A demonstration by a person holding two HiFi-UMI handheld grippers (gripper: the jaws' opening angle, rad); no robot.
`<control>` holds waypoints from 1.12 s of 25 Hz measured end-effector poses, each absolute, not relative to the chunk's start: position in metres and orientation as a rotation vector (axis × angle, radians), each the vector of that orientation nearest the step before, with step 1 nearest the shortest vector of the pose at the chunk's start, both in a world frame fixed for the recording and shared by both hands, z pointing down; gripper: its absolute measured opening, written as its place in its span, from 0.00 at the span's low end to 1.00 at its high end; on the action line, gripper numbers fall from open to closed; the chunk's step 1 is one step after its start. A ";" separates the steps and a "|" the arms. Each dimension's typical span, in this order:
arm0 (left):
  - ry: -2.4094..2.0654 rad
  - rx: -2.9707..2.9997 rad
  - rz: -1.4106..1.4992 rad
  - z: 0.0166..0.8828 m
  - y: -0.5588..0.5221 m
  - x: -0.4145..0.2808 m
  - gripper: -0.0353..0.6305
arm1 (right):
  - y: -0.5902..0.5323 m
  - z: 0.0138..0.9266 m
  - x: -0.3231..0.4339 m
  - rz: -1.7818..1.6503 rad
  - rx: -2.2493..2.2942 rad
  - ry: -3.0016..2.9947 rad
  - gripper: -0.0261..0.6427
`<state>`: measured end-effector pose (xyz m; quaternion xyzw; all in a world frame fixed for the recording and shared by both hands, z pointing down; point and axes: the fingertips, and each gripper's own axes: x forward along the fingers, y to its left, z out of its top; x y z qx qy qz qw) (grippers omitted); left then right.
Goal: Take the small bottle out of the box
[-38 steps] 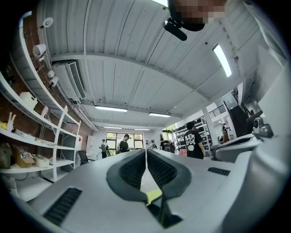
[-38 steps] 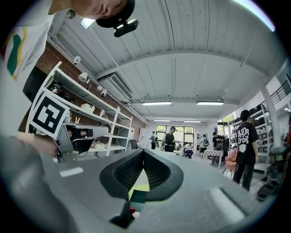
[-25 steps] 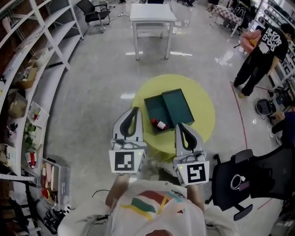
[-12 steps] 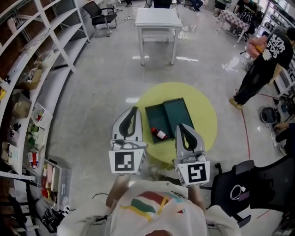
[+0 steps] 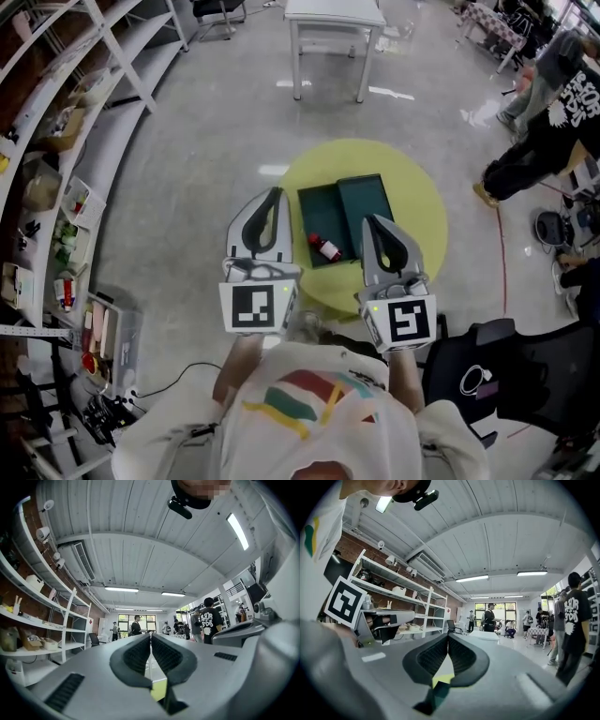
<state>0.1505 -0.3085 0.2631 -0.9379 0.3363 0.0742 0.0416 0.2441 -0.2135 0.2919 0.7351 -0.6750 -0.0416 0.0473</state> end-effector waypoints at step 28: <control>1.251 -2.871 -0.001 0.319 -0.316 0.097 0.09 | -0.289 0.531 0.222 0.721 1.121 -2.044 0.44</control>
